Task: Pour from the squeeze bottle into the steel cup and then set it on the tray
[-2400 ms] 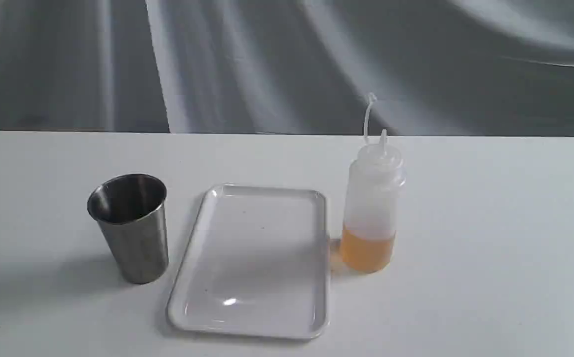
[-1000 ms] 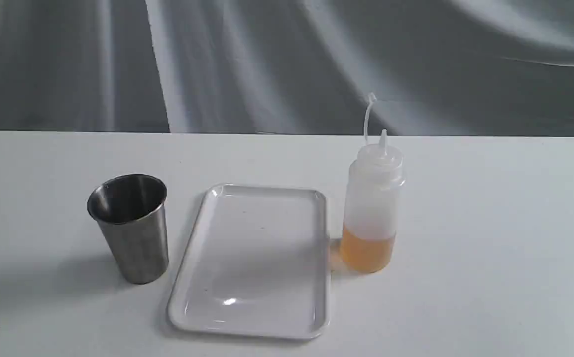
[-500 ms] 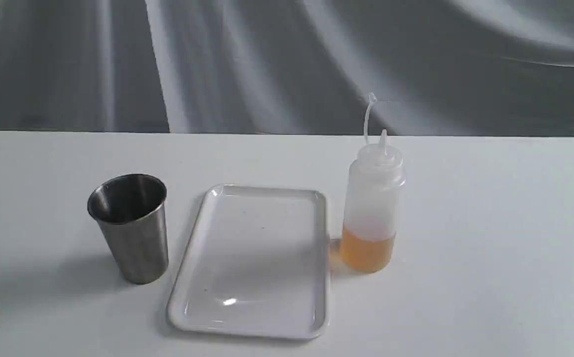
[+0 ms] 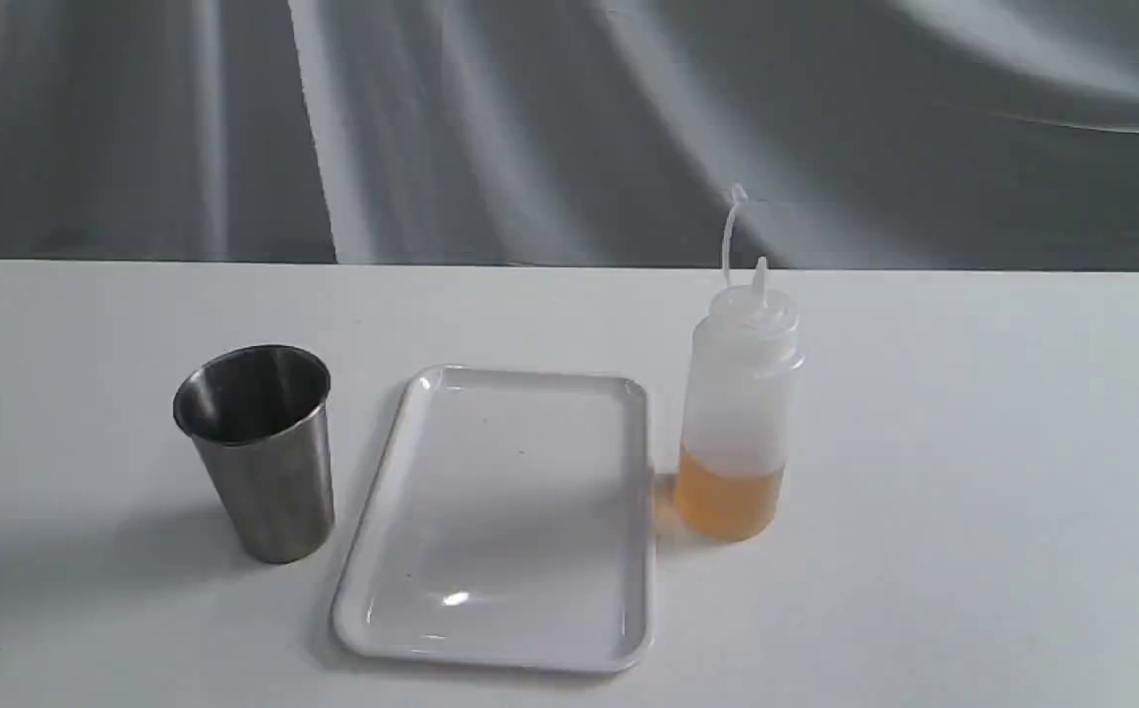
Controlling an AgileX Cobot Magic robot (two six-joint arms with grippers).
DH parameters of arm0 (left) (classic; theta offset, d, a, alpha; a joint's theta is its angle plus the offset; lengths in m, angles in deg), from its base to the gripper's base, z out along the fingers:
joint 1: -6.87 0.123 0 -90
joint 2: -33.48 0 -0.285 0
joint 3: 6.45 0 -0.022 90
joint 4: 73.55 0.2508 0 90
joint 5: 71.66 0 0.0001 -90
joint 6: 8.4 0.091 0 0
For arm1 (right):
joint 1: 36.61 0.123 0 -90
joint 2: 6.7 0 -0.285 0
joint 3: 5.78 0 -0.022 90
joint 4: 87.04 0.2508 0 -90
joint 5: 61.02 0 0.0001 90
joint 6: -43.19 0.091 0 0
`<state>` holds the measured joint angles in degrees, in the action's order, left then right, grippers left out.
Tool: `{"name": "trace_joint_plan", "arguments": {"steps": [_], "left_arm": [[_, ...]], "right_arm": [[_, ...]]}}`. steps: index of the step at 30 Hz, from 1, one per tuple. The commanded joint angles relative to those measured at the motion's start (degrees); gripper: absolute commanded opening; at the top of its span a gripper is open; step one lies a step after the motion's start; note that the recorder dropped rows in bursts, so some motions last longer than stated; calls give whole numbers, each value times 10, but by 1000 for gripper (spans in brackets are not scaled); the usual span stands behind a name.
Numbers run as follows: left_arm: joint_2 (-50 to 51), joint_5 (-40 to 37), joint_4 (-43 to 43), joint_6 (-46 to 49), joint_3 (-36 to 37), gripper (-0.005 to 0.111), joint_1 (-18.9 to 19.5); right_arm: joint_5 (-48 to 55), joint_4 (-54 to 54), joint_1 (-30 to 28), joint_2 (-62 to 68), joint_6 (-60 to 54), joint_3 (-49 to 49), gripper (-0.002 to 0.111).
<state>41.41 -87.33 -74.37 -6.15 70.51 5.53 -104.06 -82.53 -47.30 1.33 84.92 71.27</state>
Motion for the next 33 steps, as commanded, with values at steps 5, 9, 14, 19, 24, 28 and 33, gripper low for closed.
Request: {"name": "trace_joint_plan", "arguments": {"steps": [5,9,14,19,24,28,33], "left_arm": [[-1,4,-1,-2,3,0,1],[-1,4,-1,-3,3,0,1],[-1,4,-1,-3,3,0,1],[-1,4,-1,-3,3,0,1],[-1,4,-1,-2,3,0,1],[-1,4,-1,-2,3,0,1],[-1,4,-1,-2,3,0,1]], "right_arm": [[-104,23,1,-2,135,2,0],[-104,-23,1,-2,198,2,0],[-74,-95,1,-2,240,-18,0],[178,-233,1,-2,261,-159,0],[370,-372,1,-2,285,-309,0],[421,-406,1,-2,277,-378,0],[487,-414,1,28,263,-436,0]]}}
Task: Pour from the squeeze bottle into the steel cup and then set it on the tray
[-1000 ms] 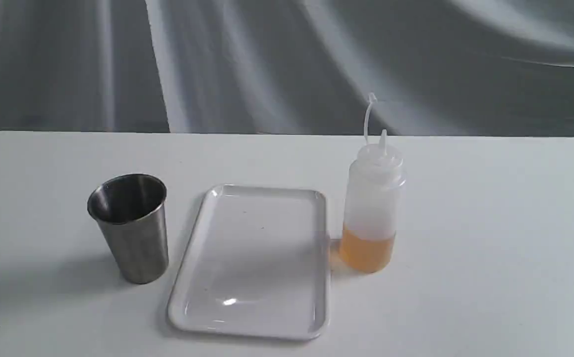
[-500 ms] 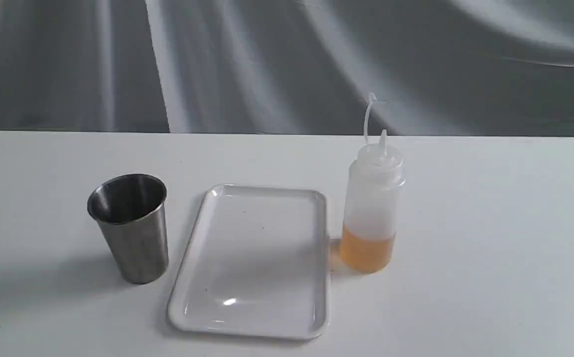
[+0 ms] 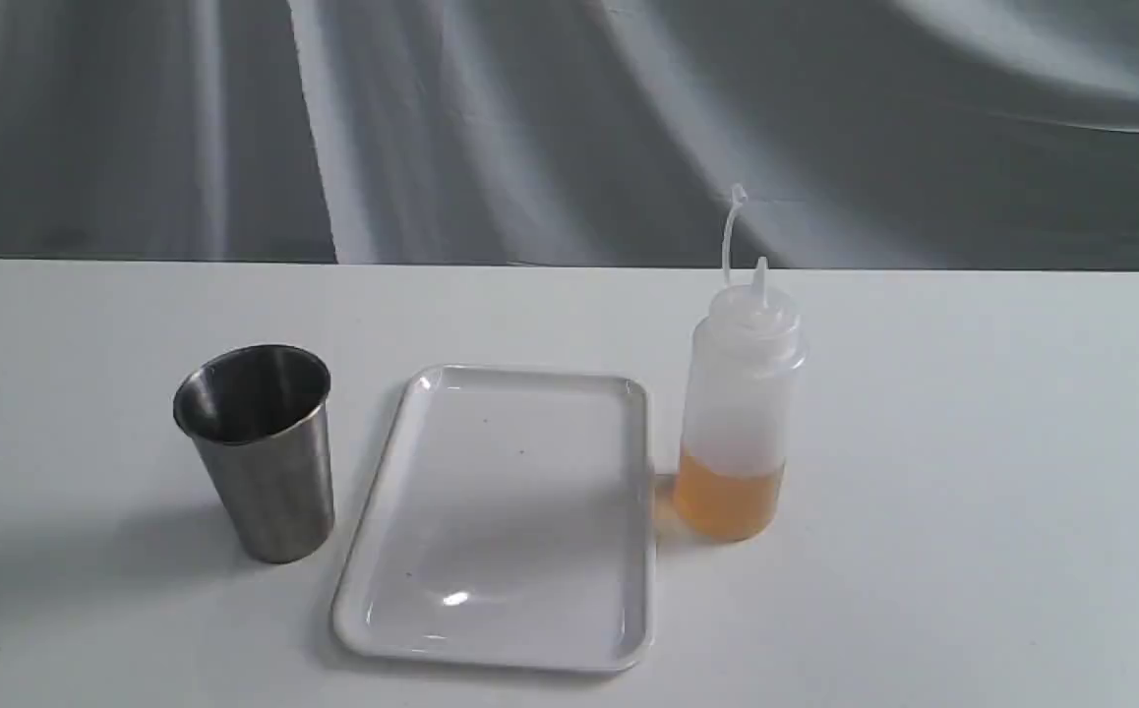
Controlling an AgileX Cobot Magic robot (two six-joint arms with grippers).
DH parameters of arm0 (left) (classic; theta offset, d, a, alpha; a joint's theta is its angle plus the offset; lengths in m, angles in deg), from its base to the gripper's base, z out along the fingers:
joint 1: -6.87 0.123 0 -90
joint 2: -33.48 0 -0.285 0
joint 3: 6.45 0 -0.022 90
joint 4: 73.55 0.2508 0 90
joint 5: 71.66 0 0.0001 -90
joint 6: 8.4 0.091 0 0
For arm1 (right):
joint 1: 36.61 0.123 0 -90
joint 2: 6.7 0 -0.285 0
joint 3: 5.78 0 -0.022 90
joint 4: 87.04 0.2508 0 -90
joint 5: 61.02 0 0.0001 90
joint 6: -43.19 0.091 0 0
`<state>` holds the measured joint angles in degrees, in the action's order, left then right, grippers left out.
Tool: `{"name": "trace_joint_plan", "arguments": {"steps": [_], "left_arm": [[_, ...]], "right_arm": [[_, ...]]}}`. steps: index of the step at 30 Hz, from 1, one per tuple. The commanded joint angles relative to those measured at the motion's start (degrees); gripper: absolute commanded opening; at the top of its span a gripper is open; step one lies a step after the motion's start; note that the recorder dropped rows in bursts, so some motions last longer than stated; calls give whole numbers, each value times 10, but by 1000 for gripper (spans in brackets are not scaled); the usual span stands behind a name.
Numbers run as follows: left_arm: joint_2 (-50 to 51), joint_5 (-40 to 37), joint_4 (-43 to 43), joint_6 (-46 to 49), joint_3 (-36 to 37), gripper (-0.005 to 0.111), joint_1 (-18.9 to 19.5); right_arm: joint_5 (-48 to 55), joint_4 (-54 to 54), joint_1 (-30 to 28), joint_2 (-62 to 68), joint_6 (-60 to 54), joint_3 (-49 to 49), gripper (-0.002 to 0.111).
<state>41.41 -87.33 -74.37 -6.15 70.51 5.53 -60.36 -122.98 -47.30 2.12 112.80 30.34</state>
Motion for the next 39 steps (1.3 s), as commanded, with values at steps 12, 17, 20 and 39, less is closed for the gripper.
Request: {"name": "trace_joint_plan", "arguments": {"steps": [12,17,20,39], "left_arm": [[-1,4,-1,-2,3,0,1],[-1,4,-1,-2,3,0,1],[-1,4,-1,-2,3,0,1],[-1,4,-1,-1,3,0,1]], "right_arm": [[251,303,34,120,-421,-94,0],[288,418,66,150,-568,-94,0],[295,470,68,152,-651,-94,0],[403,724,96,212,-1028,-94,0]]}}
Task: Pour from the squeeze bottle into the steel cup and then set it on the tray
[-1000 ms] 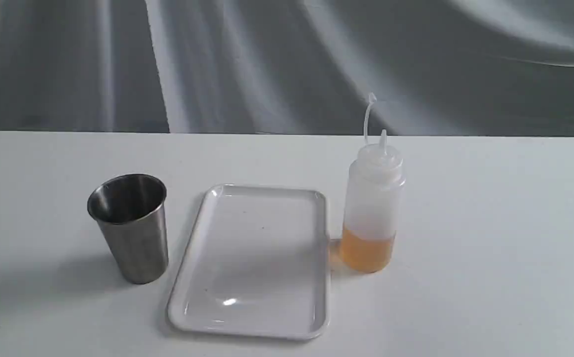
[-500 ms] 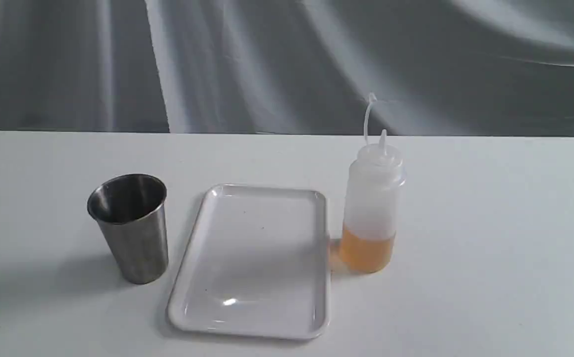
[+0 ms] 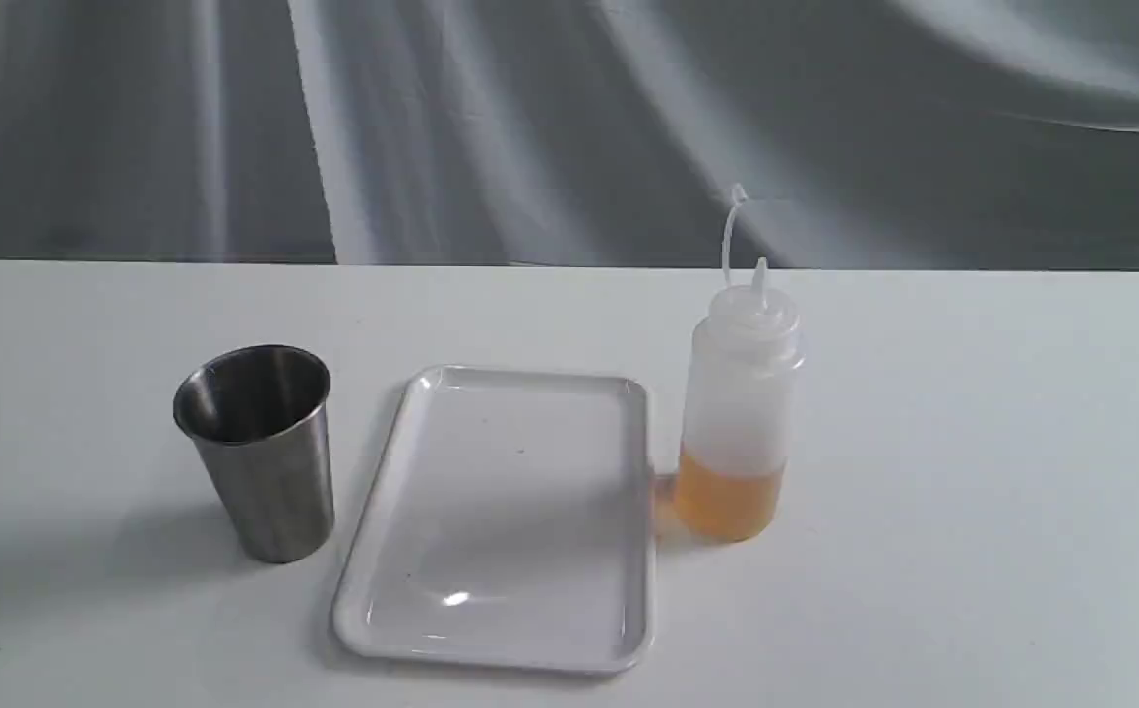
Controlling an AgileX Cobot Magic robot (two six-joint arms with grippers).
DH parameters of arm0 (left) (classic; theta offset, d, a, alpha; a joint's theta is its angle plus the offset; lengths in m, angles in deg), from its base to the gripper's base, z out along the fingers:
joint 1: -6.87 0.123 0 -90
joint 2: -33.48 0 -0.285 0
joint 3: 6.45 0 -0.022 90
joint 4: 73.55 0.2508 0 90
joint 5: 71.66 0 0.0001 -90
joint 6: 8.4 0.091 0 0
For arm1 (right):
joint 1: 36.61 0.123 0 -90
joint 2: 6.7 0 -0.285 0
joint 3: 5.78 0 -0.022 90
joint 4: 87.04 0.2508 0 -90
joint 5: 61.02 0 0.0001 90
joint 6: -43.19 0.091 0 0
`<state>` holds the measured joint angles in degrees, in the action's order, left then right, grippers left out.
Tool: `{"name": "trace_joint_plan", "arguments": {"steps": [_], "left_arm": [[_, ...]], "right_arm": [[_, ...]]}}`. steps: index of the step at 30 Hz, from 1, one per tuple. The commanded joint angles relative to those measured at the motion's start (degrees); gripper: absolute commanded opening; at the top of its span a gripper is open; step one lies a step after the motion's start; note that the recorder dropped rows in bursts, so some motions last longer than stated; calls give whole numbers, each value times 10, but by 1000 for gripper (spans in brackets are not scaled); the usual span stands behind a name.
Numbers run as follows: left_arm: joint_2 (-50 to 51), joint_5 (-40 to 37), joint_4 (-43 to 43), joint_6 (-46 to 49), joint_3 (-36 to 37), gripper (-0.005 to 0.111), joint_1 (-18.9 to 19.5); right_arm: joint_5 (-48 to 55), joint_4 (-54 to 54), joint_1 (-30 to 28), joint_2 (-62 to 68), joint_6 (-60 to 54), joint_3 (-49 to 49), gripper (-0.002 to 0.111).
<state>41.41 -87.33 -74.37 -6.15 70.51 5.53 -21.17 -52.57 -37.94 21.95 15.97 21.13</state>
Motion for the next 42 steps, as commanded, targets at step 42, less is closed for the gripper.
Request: {"name": "trace_joint_plan", "arguments": {"steps": [42], "left_arm": [[-1,4,-1,-3,3,0,1]], "right_arm": [[-67,55,13,42,-140,191,0]]}}
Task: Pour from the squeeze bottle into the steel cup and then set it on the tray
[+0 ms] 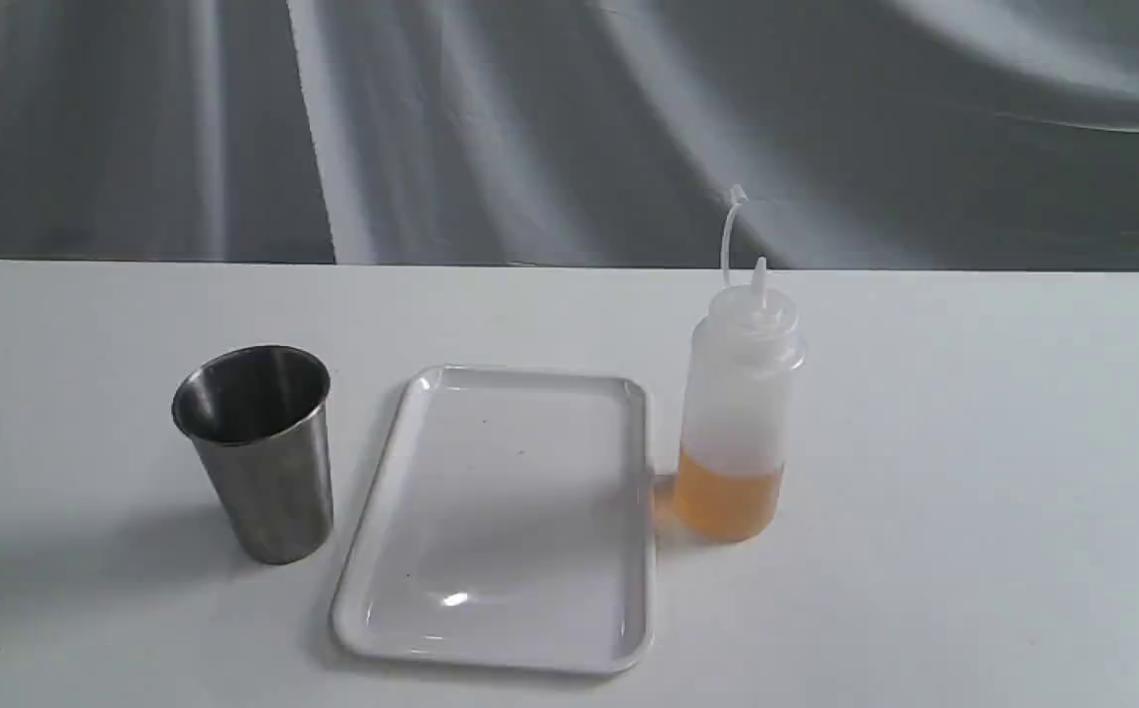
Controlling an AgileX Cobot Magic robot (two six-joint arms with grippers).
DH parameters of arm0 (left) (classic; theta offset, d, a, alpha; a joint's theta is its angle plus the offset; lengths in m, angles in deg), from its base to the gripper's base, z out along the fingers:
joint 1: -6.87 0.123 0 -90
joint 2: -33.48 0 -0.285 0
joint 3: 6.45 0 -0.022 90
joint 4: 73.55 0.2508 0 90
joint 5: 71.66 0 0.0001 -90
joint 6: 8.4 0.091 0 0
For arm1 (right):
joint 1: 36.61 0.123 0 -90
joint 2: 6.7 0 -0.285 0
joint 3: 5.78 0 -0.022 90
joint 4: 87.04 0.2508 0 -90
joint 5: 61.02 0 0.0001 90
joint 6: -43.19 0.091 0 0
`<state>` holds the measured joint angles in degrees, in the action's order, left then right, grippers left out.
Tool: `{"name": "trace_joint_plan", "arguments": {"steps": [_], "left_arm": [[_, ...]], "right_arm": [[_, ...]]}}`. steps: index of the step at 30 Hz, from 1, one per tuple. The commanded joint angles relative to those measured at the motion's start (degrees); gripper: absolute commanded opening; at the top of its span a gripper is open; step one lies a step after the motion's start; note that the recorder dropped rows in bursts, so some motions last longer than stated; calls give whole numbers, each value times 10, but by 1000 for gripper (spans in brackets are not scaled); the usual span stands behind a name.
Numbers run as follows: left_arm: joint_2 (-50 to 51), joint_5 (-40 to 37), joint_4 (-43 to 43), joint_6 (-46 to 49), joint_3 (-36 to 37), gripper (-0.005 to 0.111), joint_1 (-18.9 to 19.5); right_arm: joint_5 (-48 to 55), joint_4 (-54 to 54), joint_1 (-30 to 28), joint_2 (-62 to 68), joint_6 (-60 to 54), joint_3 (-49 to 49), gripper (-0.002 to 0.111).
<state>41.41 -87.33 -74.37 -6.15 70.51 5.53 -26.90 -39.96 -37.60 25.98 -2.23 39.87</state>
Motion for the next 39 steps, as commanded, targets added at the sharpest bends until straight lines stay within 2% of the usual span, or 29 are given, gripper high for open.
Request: {"name": "trace_joint_plan", "arguments": {"steps": [1,7,13,19,26,30,34,39], "left_arm": [[-1,4,-1,-3,3,0,1],[-1,4,-1,-2,3,0,1],[-1,4,-1,-2,3,0,1],[-1,4,-1,-3,3,0,1],[-1,4,-1,-3,3,0,1],[-1,4,-1,-1,3,0,1],[-1,4,-1,-1,3,0,1],[-1,4,-1,-1,3,0,1]], "right_arm": [[-9,-100,14,2,59,4,0],[-6,-189,38,2,145,4,0],[-59,-189,38,12,170,4,0],[-77,-184,38,92,172,4,0],[-159,-215,42,160,172,8,0],[-297,-273,88,162,172,56,0],[-467,-288,164,174,172,125,0],[-549,-288,233,259,172,148,0]]}}
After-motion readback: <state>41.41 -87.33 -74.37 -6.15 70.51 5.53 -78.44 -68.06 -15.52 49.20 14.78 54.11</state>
